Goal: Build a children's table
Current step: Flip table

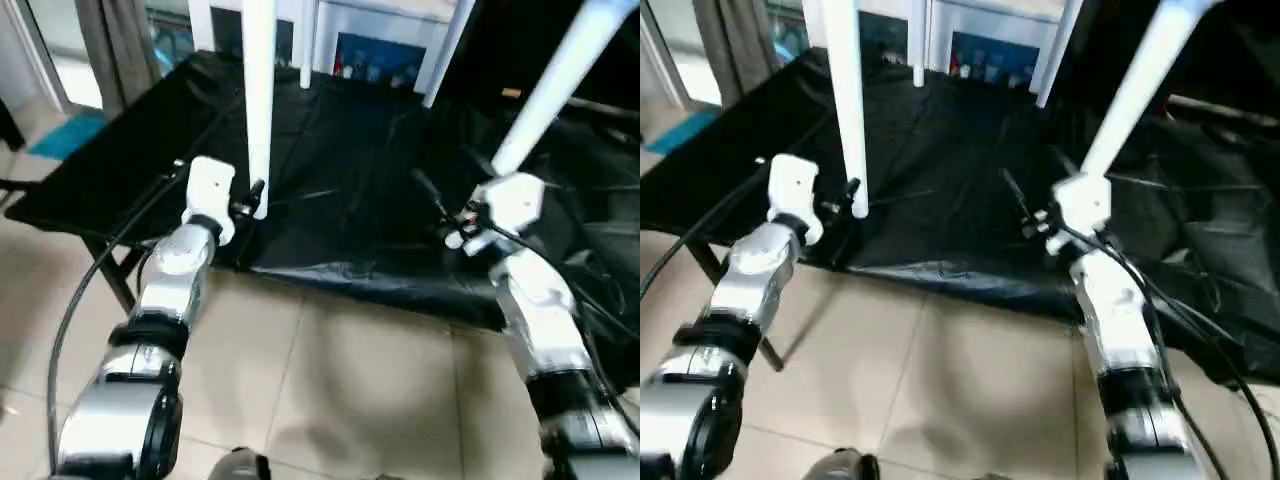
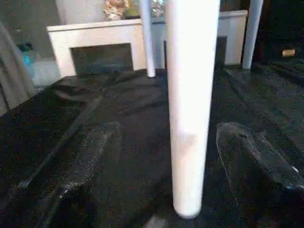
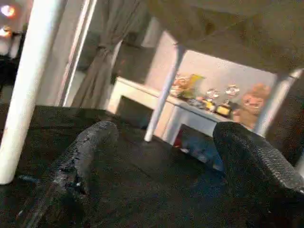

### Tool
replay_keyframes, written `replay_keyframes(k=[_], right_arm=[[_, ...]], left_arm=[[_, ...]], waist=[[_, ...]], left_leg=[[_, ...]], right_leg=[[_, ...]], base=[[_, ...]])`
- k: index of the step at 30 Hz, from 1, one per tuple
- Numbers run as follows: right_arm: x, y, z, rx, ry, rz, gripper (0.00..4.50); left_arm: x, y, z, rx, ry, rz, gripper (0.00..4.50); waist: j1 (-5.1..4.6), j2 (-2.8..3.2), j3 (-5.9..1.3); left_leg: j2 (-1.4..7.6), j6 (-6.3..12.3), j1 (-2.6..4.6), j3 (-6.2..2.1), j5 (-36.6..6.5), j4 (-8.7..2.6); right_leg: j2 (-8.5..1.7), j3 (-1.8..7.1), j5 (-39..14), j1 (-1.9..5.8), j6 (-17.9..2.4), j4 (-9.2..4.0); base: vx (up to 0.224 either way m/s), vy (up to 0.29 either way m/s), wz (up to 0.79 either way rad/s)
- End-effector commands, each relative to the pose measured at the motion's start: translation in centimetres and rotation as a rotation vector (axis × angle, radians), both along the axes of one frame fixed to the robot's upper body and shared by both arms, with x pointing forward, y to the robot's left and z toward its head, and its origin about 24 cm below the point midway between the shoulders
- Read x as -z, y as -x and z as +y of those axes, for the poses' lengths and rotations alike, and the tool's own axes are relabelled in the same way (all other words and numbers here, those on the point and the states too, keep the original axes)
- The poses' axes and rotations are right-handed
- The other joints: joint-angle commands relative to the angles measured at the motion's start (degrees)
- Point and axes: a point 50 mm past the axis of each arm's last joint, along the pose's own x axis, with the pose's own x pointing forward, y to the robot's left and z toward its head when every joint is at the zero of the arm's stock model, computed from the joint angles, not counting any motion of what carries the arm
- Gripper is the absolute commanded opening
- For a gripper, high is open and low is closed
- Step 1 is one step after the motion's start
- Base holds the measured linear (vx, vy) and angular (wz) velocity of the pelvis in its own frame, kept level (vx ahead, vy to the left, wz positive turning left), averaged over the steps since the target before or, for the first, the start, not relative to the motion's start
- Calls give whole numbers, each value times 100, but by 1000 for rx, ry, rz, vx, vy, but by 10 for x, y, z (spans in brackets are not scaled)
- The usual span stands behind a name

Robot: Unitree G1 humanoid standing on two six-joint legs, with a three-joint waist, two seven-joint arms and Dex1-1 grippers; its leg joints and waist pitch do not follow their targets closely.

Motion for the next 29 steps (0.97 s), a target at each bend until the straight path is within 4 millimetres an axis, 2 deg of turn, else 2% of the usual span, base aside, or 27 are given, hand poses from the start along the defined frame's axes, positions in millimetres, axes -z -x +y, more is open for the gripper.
replay_keyframes(k=[1,3,4,5,6,7,8,9,10,11,13,14,15,16,17,18,19,20,21,22,23,24,25,26,27,28,29], right_arm=[[15,8,-14,133,-28,109,358],[24,16,-19,203,-66,161,358],[27,19,-19,216,-83,184,358],[38,32,-16,231,-161,291,358],[42,37,-14,228,-190,332,358],[42,42,-12,227,-176,336,358],[42,43,-11,228,-168,332,358],[41,46,-9,232,-158,333,358],[41,49,-8,230,-168,343,358],[40,53,-6,228,-171,351,358],[39,56,-5,225,-157,347,358],[38,58,-4,229,-155,344,358],[37,60,-3,235,-157,352,358],[37,61,-2,242,-165,365,358],[37,62,-2,246,-168,375,358],[37,63,-2,248,-169,381,358],[38,64,-1,249,-174,391,358],[38,64,-1,249,-174,392,358],[38,64,-2,255,-174,397,358],[39,65,-3,266,-175,405,358],[39,65,-3,266,-175,405,358],[38,67,-5,280,-184,408,358],[38,67,-5,280,-184,408,358],[37,68,-6,287,-184,409,358],[37,68,-6,286,-182,410,358],[37,70,-7,279,-169,413,358],[37,70,-7,278,-166,413,358]], left_arm=[[-2,11,1,12,66,-36,354],[-1,23,1,34,93,-59,354],[0,28,0,42,108,-62,354],[2,49,-7,84,156,-61,354],[3,58,-11,101,165,-60,354],[6,65,-17,109,155,-30,354],[8,67,-18,109,150,-22,354],[11,72,-21,62,140,11,354],[12,76,-22,32,134,19,354],[11,82,-22,23,114,14,354],[9,86,-22,24,97,5,354],[9,87,-22,14,98,4,354],[8,90,-21,5,103,12,354],[7,92,-21,5,92,9,354],[6,93,-21,2,89,5,354],[5,94,-21,0,86,6,354],[4,94,-18,-34,83,6,354],[4,95,-18,-36,83,7,354],[4,95,-16,-64,72,7,354],[4,97,-11,-113,58,6,354],[4,97,-11,-113,58,6,354],[5,99,-6,-172,55,-2,354],[5,99,-6,-172,55,-2,354],[7,102,-2,-218,53,-1,354],[7,103,-1,-226,53,2,354],[10,106,2,-239,55,24,354],[11,107,2,-237,55,31,354]], waist=[[-69,91,-363],[-70,147,-415],[-89,133,-400],[-95,149,-403],[-110,153,-393],[-136,179,-409],[-136,179,-409],[-184,161,-376],[-216,169,-356],[-233,180,-320],[-255,172,-316],[-316,173,-288],[-322,181,-288],[-368,175,-271],[-389,187,-255],[-438,205,-231],[-449,274,-200],[-454,311,-204],[-341,377,-171],[-205,324,-203],[-172,143,-276],[-235,-60,-252],[-290,-99,-245],[-195,62,-227],[-190,173,-314],[-253,172,-267],[-323,256,-324]], left_leg=[[513,-907,418,-456,-3650,-639],[518,-974,422,-502,-3611,-637],[531,-952,379,-502,-3522,-675],[569,-911,326,-519,-3360,-750],[553,-872,300,-506,-3335,-751],[546,-890,335,-480,-3384,-741],[546,-890,335,-480,-3384,-741],[482,-925,392,-442,-3596,-670],[488,-941,363,-477,-3610,-670],[487,-935,355,-503,-3678,-680],[472,-946,369,-523,-3757,-667],[453,-985,353,-558,-3902,-672],[454,-1005,373,-569,-3974,-669],[450,-1022,373,-600,-4110,-682],[451,-1039,366,-619,-4199,-702],[457,-1096,348,-639,-4437,-761],[490,-1206,347,-639,-4875,-905],[523,-1270,287,-615,-5093,-1036],[634,-1353,-68,-443,-5543,-1521],[607,-1368,-234,-294,-5564,-1601],[475,-1260,82,-77,-4661,-1405],[174,-986,832,-484,-2964,397],[-55,-616,533,-716,-1469,558],[159,-653,-21,-914,-820,-69],[275,-809,198,-903,-1005,-256],[399,-826,360,-913,-1857,-416],[433,-906,442,-868,-2514,-502]], right_leg=[[-441,266,-2438,-47,-787,-588],[-468,267,-2452,-21,-706,-593],[-448,272,-2319,0,-693,-596],[-401,257,-1871,60,-692,-513],[-387,259,-1787,40,-686,-519],[-366,269,-1673,16,-695,-510],[-366,269,-1673,16,-695,-510],[-393,291,-2177,-76,-592,-619],[-417,295,-2452,-43,-488,-635],[-410,274,-2801,-52,-328,-699],[-402,257,-3102,-66,-209,-728],[-388,215,-3400,-56,-110,-767],[-387,205,-3482,-63,-101,-778],[-371,164,-3570,-47,-89,-788],[-361,133,-3604,-27,-80,-796],[-318,63,-3628,25,-45,-789],[-222,-47,-3436,90,-89,-719],[-138,-97,-3065,182,-167,-565],[49,-147,-1998,512,-317,248],[87,-165,-1467,635,-309,561],[-5,128,-1851,331,-222,390],[-994,518,-4977,-629,-188,-1024],[-938,712,-5311,-408,-134,-1066],[-667,467,-4172,302,-356,-657],[-338,326,-3203,169,-459,-491],[-122,291,-2601,28,-489,-413],[-111,316,-1554,53,-695,-338]], base=[[0,0,0],[0,0,0],[0,0,0],[0,0,0],[0,0,0],[0,0,0],[0,0,0],[0,0,0],[0,0,0],[0,0,0],[0,0,0],[0,0,0],[0,0,0],[0,0,0],[-24,23,-23],[-24,23,-23],[-31,34,-23],[-50,29,-17],[-50,29,-17],[-88,-5,0],[-13,-89,11],[-13,-89,11],[69,-87,-11],[87,13,-25],[87,13,-25],[0,0,0],[-32,-29,24]])
